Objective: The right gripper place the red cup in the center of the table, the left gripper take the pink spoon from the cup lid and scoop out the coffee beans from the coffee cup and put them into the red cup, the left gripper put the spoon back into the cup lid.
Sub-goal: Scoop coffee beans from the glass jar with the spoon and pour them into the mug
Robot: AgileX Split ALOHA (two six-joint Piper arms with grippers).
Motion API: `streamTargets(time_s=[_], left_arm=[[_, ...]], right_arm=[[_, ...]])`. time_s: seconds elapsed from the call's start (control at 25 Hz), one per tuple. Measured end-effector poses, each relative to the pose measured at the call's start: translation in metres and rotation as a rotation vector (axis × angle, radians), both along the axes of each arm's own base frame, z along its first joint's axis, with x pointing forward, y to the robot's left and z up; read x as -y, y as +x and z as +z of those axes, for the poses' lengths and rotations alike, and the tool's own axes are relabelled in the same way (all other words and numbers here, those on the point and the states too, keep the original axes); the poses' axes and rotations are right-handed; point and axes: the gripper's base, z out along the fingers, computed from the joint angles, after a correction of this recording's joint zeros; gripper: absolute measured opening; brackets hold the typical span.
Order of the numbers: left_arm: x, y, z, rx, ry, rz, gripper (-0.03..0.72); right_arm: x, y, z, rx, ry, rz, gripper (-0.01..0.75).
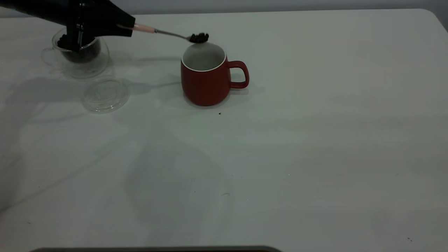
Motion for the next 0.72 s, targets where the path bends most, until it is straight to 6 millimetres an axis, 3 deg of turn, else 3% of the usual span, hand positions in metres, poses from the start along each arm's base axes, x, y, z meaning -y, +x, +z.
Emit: streamTargets(time_s=[0.32,0.72], left_arm=[[-0.0012,-0.0026,-0.0026,0.108,0.039,-0.087,0.128],[-0.0012,-0.0026,-0.0026,0.379,0.056,-0.226,0.128]], right_arm=[[0.0,0.0,0.0,0.0,0.0,0.0,0.531],[0.0,0.0,0.0,0.0,0.0,0.0,0.531]])
